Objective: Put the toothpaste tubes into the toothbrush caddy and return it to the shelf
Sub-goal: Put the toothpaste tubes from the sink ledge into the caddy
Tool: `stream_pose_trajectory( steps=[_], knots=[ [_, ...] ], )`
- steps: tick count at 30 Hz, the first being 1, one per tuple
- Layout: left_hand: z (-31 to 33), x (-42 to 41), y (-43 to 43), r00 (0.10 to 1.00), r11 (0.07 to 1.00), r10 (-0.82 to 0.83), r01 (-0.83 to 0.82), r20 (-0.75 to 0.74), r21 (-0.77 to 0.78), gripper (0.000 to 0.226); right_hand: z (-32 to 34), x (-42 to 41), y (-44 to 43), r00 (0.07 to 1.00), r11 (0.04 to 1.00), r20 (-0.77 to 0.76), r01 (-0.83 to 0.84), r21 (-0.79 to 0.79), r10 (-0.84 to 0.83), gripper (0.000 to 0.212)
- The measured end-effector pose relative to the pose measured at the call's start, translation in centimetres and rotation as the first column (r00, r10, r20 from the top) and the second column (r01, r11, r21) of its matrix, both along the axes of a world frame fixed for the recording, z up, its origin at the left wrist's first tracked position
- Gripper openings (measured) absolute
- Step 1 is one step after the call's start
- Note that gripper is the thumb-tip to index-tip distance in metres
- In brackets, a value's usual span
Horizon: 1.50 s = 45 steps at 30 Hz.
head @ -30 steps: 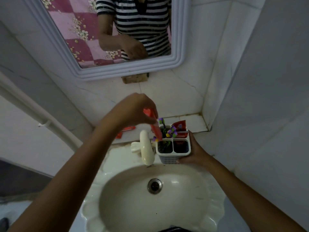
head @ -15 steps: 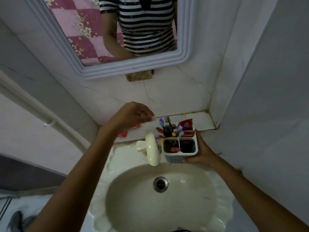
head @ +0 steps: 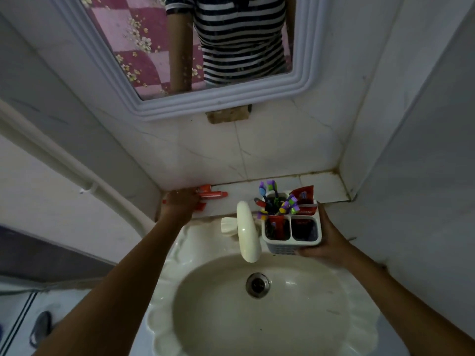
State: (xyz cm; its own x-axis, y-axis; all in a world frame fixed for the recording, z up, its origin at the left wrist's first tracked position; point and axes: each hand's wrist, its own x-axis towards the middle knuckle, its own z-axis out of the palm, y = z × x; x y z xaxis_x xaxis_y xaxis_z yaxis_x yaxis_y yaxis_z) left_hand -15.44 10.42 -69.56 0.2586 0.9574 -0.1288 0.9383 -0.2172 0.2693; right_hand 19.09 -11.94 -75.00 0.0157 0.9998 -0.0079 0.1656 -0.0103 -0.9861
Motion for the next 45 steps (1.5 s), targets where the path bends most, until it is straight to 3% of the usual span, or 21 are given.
stream_pose_trajectory(
  steps=[1, 3, 4, 6, 8, 9, 11, 14, 17, 20, 23, 28, 30, 33, 35, 39, 42, 45],
  knots=[
    [0.4, 0.2, -0.4, 0.994, 0.994, -0.085, 0.09, -0.068, 0.066, 0.018, 0.1, 0.0, 0.0, 1.0, 1.0, -0.003, 0.001, -0.001, -0.001, 0.129],
    [0.3, 0.2, -0.7, 0.906, 0.957, -0.207, 0.266, -0.369, 0.116, 0.015, 0.3, -0.1, 0.0, 1.0, 1.0, -0.009, -0.004, 0.002, 0.005, 0.128],
    [0.4, 0.1, -0.7, 0.883, 0.953, -0.2, 0.275, -0.425, 0.123, 0.019, 0.4, -0.1, 0.1, 1.0, 1.0, -0.01, -0.009, 0.002, 0.009, 0.128],
    [1.4, 0.4, -1.2, 0.921, 0.959, -0.2, 0.254, -0.333, 0.125, 0.019, 0.8, -0.2, 0.0, 1.0, 1.0, -0.012, -0.01, -0.002, 0.01, 0.131],
    [3.1, 1.2, -2.0, 0.936, 0.936, -0.208, 0.275, -0.284, 0.221, 0.007, 1.1, -0.3, 0.0, 1.0, 1.0, -0.019, 0.002, -0.016, -0.003, 0.136],
    [3.9, 1.7, -2.5, 0.949, 0.884, -0.232, 0.298, -0.215, 0.359, 0.009, 1.3, -0.4, -0.1, 1.0, 1.0, -0.02, 0.007, -0.024, -0.007, 0.136],
    [6.5, 2.7, -3.9, 0.974, 0.882, -0.221, 0.18, 0.045, 0.436, 0.016, 1.4, -0.4, -0.1, 1.0, 0.999, -0.01, 0.018, -0.035, -0.019, 0.135],
    [11.6, 4.5, -5.9, 0.925, 0.872, -0.201, 0.019, 0.322, 0.489, 0.018, 1.2, -0.3, -0.1, 0.999, 0.999, 0.039, 0.023, -0.026, -0.022, 0.131],
    [16.7, 6.5, -8.8, 0.821, 0.908, -0.261, 0.031, 0.508, 0.418, 0.023, 0.8, -0.1, -0.2, 0.998, 1.0, 0.063, 0.009, 0.0, -0.009, 0.129],
    [19.4, 8.7, -11.7, 0.778, 0.954, -0.296, 0.209, 0.554, 0.216, 0.022, 0.5, 0.0, -0.1, 0.998, 1.0, 0.069, 0.01, 0.002, -0.01, 0.13],
    [18.7, 10.9, -13.1, 0.806, 0.925, -0.367, 0.367, 0.465, 0.094, 0.018, 0.5, 0.1, 0.0, 0.997, 1.0, 0.074, 0.009, -0.009, -0.008, 0.131],
    [15.2, 13.2, -13.1, 0.836, 0.841, -0.541, 0.54, 0.096, 0.036, 0.021, 0.8, 0.1, -0.1, 0.999, 1.0, 0.054, -0.005, -0.024, 0.006, 0.133],
    [14.6, 13.4, -12.6, 0.823, 0.826, -0.562, 0.563, 0.088, 0.01, 0.024, 0.8, 0.0, -0.1, 0.999, 1.0, 0.043, 0.005, -0.027, -0.003, 0.134],
    [14.7, 12.4, -10.8, 0.849, 0.875, -0.462, 0.484, 0.254, -0.025, 0.025, 1.1, -0.2, -0.3, 0.999, 1.0, 0.031, 0.006, -0.019, -0.005, 0.131],
    [13.8, 10.9, -8.4, 0.886, 0.924, -0.373, 0.383, 0.276, 0.019, 0.022, 1.0, -0.3, -0.3, 1.0, 1.0, 0.024, 0.007, 0.0, -0.007, 0.128],
    [8.5, 6.6, -4.1, 0.967, 0.962, -0.25, 0.241, 0.056, 0.129, 0.018, 0.8, -0.5, -0.5, 1.0, 0.999, -0.017, 0.005, 0.034, -0.005, 0.128],
    [3.6, 4.3, -2.6, 0.962, 0.968, -0.225, 0.238, -0.157, 0.074, 0.03, 0.9, -0.6, -0.5, 1.0, 0.999, -0.024, 0.01, 0.033, -0.009, 0.127],
    [0.7, 3.1, -1.7, 0.939, 0.972, -0.223, 0.235, -0.263, 0.016, 0.046, 1.0, -0.6, -0.6, 1.0, 1.0, -0.017, 0.017, 0.021, -0.017, 0.125]
  ],
)
